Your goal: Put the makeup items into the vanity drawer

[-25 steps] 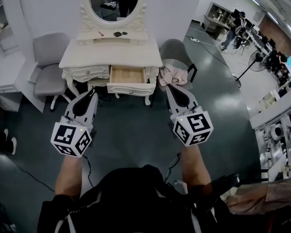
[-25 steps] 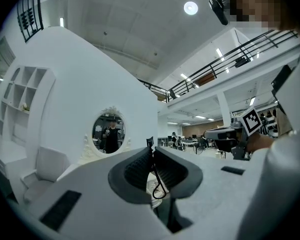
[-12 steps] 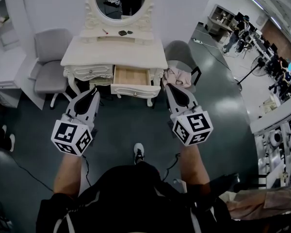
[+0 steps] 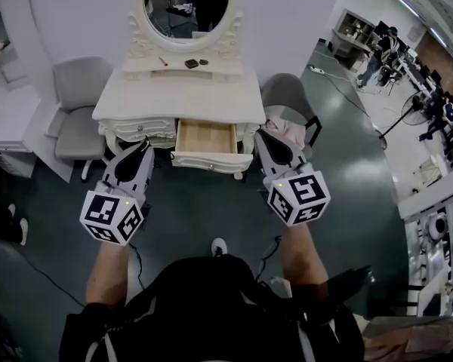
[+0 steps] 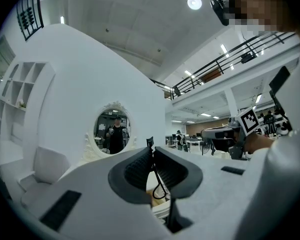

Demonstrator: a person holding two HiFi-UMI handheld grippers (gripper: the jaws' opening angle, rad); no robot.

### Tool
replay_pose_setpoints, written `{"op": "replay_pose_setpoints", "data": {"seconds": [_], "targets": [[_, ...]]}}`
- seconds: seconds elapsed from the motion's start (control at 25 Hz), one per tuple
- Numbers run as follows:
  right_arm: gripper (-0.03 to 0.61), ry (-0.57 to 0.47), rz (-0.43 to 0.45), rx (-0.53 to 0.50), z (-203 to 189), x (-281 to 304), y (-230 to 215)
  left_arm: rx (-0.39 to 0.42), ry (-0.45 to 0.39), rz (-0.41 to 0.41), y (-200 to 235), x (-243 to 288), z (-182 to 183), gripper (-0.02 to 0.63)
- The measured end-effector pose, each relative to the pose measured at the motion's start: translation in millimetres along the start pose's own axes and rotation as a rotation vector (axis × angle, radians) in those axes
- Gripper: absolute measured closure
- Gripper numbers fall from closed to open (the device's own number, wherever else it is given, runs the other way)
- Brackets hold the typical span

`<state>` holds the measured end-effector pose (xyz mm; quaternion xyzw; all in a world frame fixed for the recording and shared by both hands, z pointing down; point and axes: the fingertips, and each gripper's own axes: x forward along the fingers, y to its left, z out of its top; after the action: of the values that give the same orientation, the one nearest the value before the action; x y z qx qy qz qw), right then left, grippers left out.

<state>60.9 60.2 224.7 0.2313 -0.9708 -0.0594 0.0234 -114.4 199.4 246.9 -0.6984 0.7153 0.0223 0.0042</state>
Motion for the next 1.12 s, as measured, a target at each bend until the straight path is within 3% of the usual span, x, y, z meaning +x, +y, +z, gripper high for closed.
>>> {"op": "replay_pose_setpoints", "data": {"seconds": [0.76, 1.12], "targets": [[0.574, 0.018, -0.007, 0.043, -31.4, 53.2, -165.2, 0.012, 0.025, -0.043, -22.1, 193.9, -6.1, 0.586], [0.574, 0.040, 0.003, 0.064, -52.4, 86.7, -201.8, 0.003, 0.040, -0.054, -15.7, 246.8, -20.4, 0.586]]}}
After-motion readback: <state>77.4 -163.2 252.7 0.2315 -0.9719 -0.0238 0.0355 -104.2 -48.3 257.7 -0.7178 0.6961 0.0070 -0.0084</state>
